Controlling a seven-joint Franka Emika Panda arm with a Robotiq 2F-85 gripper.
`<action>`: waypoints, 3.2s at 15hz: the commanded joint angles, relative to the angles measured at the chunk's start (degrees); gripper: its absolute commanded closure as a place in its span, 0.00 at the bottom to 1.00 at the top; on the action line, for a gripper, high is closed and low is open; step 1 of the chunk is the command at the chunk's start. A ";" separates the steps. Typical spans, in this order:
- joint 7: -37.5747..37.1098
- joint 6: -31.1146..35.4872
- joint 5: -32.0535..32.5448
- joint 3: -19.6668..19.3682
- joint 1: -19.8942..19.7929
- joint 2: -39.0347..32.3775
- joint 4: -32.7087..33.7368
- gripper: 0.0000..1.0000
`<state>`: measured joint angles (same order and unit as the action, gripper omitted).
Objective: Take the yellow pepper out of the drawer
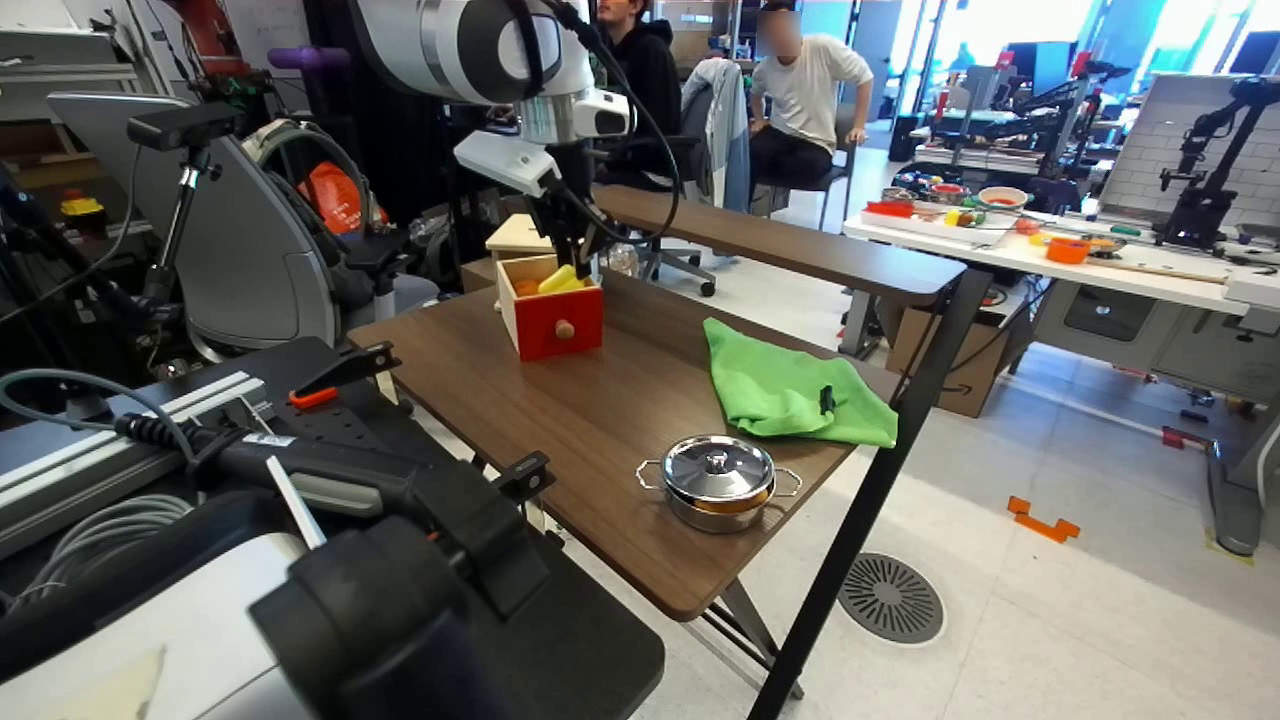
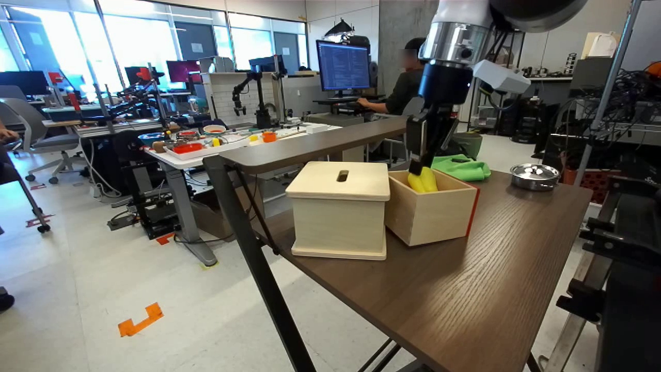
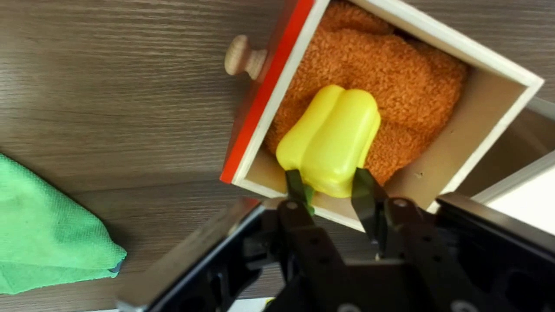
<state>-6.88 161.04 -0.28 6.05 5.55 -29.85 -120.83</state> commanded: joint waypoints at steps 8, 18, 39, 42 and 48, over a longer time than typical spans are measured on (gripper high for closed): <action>4.66 -3.50 -3.56 1.99 -2.59 -0.84 1.92 0.92; 7.99 -4.38 -8.12 3.88 -6.18 7.72 -4.38 0.92; 14.97 -5.87 -13.46 -0.50 -16.97 -1.06 -6.10 0.92; 14.32 -6.95 -12.89 -0.95 -16.71 -1.82 -5.72 0.35; 14.17 -5.72 -13.34 -1.03 -16.96 3.52 -7.76 0.00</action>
<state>7.01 156.24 -13.01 4.92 -10.88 -30.83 -127.12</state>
